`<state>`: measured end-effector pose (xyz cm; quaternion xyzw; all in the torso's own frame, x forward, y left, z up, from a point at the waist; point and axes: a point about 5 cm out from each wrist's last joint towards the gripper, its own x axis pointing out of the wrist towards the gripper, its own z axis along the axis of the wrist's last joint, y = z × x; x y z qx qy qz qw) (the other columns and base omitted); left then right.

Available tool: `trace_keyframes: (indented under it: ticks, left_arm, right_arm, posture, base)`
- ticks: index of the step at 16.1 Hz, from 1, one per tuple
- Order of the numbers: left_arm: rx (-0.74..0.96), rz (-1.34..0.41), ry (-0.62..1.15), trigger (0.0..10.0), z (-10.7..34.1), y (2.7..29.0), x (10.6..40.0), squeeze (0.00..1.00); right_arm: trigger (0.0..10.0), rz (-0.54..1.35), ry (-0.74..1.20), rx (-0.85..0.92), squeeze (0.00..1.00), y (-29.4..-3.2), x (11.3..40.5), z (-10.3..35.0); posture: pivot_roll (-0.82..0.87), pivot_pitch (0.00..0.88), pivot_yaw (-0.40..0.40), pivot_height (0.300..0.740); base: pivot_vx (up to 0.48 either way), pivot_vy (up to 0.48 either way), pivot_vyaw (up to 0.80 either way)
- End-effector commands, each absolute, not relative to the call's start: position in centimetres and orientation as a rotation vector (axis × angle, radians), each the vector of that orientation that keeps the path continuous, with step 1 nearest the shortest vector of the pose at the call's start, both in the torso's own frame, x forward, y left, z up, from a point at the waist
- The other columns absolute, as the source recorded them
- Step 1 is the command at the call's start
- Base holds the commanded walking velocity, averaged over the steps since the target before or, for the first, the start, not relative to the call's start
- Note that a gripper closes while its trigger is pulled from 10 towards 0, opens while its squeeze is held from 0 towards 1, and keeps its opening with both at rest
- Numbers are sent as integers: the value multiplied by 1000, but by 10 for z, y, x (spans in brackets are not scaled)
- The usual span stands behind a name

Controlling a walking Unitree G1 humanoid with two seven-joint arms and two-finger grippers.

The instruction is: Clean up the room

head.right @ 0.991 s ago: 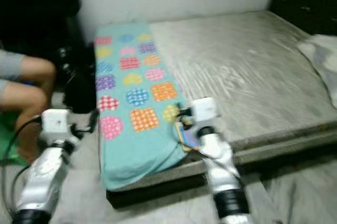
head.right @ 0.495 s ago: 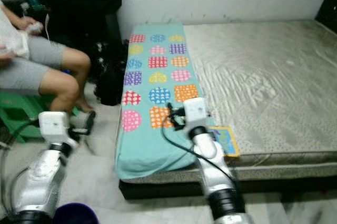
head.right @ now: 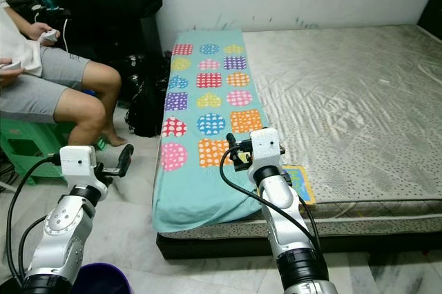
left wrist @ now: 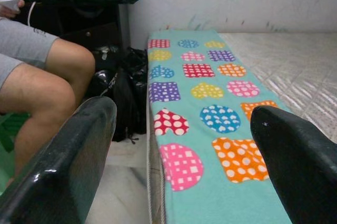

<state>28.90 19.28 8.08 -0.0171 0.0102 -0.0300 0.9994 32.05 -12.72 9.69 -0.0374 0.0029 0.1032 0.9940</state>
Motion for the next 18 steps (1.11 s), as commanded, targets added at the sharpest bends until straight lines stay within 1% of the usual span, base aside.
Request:
trace_keyframes:
  ticks: [1,4,10,17,18]
  left_arm:
    - [-22,-61,3,10000,85,196,290,0]
    - [-23,-64,5,10000,85,195,290,0]
    - [-21,-71,4,10000,85,195,290,0]
    - [-21,-76,3,10000,85,194,290,0]
    - [-23,-75,5,10000,85,195,290,0]
  right_arm:
    - [10000,213,-18,-69,0,-127,322,102]
    - [10000,217,-17,-67,0,-126,322,102]
    - [10000,217,-16,-66,0,-126,322,102]
    - [10000,221,-18,-71,0,-125,322,102]
    - [10000,222,-18,-71,0,-125,322,102]
  posture:
    - [-101,18,16,740]
    - [-101,20,18,740]
    - [-101,20,19,740]
    - [-101,17,19,740]
    - [-101,17,19,740]
  base:
    - [0,0,0]
    - [0,0,0]
    - [256,0,0]
    - [313,0,0]
    - [0,0,0]
